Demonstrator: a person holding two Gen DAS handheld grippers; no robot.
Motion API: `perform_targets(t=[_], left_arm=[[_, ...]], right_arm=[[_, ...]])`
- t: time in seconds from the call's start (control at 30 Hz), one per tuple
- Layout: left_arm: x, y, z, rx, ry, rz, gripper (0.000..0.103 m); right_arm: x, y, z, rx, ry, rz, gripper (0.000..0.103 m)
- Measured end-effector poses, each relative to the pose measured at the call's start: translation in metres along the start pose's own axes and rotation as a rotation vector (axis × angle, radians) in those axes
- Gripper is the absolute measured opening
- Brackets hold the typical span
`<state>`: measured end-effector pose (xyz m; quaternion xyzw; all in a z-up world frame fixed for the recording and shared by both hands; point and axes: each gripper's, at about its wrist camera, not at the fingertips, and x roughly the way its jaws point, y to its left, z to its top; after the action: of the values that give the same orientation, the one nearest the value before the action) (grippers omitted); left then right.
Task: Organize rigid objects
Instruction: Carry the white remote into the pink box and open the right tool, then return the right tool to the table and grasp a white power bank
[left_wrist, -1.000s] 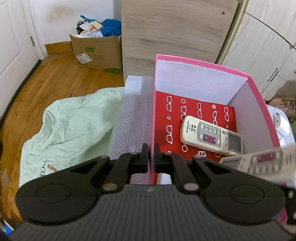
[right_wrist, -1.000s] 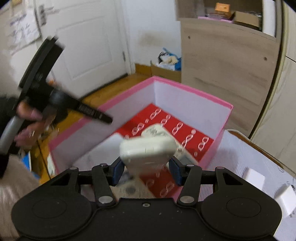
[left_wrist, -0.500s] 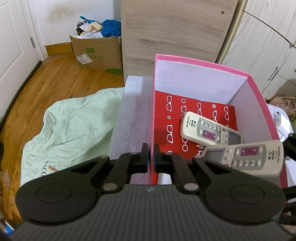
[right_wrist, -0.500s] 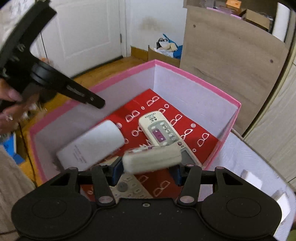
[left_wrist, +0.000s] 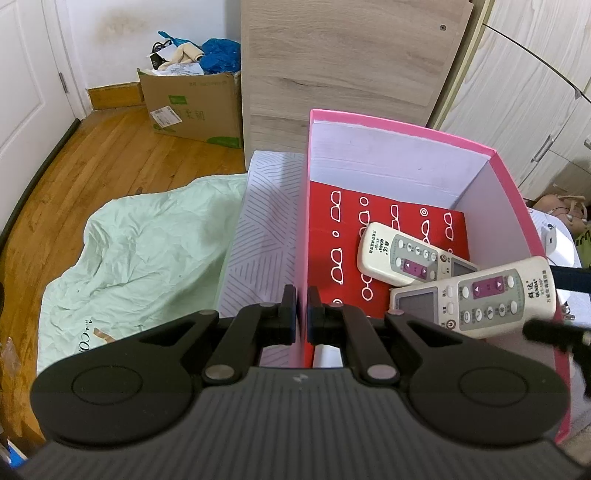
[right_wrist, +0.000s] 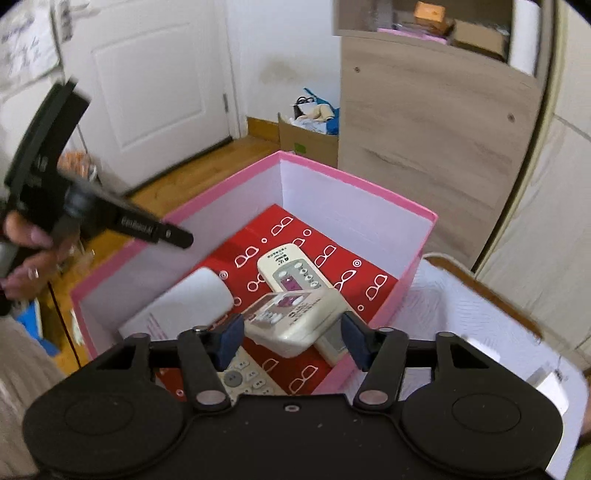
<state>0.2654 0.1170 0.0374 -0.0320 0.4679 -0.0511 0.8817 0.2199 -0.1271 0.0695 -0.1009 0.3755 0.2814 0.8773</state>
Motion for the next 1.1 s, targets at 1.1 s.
perform_targets(t=[1.1], left_arm=[[0.002, -0.001, -0.001, 0.015, -0.007, 0.01, 0.005]], right_arm=[[-0.075, -0.075, -0.046, 0.154, -0.126, -0.098, 0.053]])
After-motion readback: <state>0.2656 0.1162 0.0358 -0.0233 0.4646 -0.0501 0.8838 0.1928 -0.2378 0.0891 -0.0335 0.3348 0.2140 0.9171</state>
